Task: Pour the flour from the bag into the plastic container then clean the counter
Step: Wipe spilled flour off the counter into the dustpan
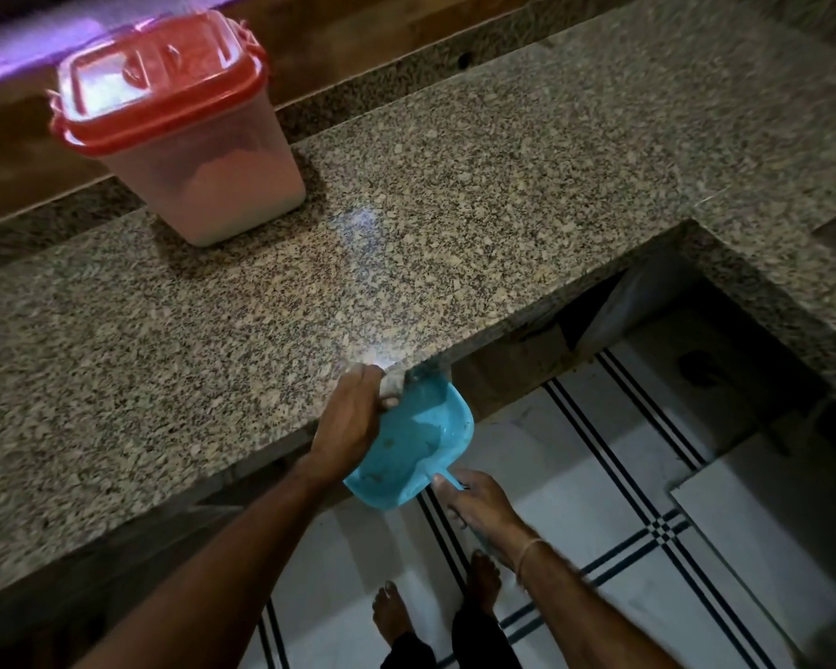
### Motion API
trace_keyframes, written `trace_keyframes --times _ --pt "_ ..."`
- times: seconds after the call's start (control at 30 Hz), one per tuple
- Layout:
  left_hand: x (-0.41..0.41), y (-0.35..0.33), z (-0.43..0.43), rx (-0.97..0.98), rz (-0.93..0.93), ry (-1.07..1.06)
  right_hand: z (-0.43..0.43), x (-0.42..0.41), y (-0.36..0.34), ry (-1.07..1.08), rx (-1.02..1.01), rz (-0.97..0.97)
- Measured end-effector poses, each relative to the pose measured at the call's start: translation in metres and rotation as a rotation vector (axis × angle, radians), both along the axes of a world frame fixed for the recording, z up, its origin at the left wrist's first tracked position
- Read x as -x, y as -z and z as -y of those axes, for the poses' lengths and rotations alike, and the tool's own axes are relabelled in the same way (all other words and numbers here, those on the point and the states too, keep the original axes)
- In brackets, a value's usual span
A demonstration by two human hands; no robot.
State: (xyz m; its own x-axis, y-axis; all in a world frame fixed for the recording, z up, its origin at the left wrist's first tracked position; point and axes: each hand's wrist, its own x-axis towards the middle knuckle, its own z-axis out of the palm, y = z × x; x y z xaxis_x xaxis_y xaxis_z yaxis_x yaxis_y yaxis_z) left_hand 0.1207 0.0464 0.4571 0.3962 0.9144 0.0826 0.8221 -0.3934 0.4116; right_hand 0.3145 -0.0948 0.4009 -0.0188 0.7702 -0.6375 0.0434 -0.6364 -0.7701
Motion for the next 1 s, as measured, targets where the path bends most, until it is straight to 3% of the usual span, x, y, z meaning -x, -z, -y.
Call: trace_keyframes --times 0.1,0.23,0.4,0.6,0.77,1.0 --pt "0.020 -0.017 -0.022 0.012 0.177 -0.105 -0.004 -0.002 0.000 -0.011 0.009 -0.010" --pt "0.049 -0.014 -0.034 0.003 -0.127 -0.157 -0.003 -0.007 0.006 -0.025 -0.004 -0.009" --pt "0.001 -0.004 -0.027 0.029 -0.149 -0.188 0.000 -0.008 0.012 -0.013 0.009 -0.032" --pt "0.006 -0.010 -0.068 0.203 -0.032 0.070 0.006 -0.009 0.015 -0.021 0.027 -0.014" --pt "0.014 -0.018 -0.066 0.062 -0.182 0.292 0.005 -0.014 0.008 -0.010 -0.005 -0.023" --pt "-0.009 -0.029 -0.072 0.238 -0.370 0.155 0.008 -0.009 0.003 -0.040 -0.022 -0.023"
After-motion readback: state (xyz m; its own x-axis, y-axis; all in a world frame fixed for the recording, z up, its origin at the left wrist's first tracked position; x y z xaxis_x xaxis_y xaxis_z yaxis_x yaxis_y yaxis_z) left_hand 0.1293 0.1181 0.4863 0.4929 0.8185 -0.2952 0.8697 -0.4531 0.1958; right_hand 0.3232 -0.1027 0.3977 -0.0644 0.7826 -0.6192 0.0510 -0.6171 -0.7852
